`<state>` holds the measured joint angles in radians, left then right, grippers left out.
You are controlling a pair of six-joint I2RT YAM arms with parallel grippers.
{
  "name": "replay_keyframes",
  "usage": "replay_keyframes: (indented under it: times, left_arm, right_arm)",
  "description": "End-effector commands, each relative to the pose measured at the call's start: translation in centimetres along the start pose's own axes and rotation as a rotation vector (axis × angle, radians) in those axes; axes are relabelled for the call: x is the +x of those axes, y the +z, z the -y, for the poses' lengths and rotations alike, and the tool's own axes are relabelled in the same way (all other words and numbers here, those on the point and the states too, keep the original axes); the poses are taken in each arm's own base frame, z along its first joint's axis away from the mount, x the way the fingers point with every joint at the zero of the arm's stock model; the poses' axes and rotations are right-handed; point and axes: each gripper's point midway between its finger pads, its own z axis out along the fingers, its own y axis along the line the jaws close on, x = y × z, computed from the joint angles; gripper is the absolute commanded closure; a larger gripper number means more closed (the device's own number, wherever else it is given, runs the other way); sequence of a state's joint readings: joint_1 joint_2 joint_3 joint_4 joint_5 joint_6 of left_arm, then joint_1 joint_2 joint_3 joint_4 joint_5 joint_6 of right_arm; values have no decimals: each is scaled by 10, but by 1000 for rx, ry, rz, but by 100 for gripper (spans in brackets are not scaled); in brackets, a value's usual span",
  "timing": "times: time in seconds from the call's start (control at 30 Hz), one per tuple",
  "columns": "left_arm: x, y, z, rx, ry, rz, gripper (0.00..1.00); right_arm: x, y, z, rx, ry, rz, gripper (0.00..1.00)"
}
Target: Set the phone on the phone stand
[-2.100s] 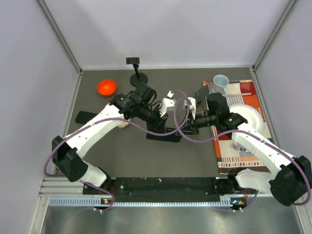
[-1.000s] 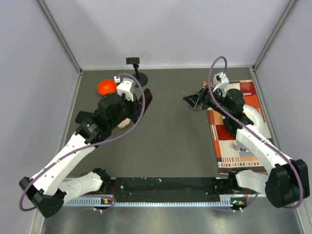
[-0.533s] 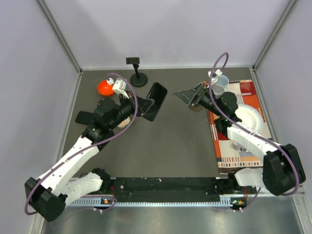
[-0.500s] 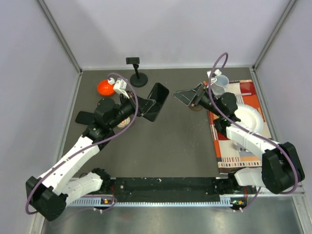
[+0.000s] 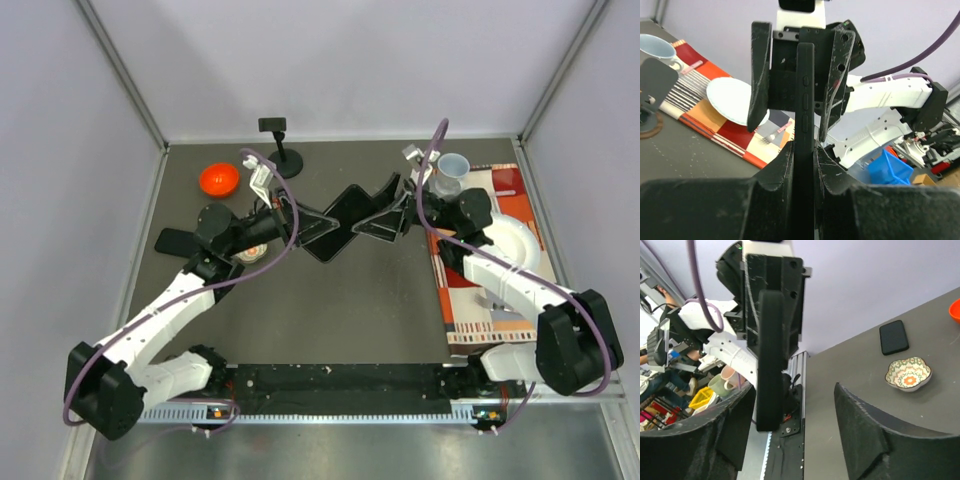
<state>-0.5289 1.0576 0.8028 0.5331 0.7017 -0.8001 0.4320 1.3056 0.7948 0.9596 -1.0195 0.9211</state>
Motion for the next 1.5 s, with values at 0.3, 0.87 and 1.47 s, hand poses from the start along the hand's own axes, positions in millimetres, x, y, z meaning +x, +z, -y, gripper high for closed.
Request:
replay_keyframes:
  times: [0.3,0.87,1.47]
  left_arm:
    - [-12,0,33,194,76,27,100]
    - [-31,-13,-1,-109,161,94,40]
    - [-24,-114,-120,-967,252,63,25]
  right_arm:
    - [-26,2,-41,-126,-127,75,60]
    - [-31,-4,-13,106,-70,95,100]
    - [-105,-191,132,1567,-400,326,100]
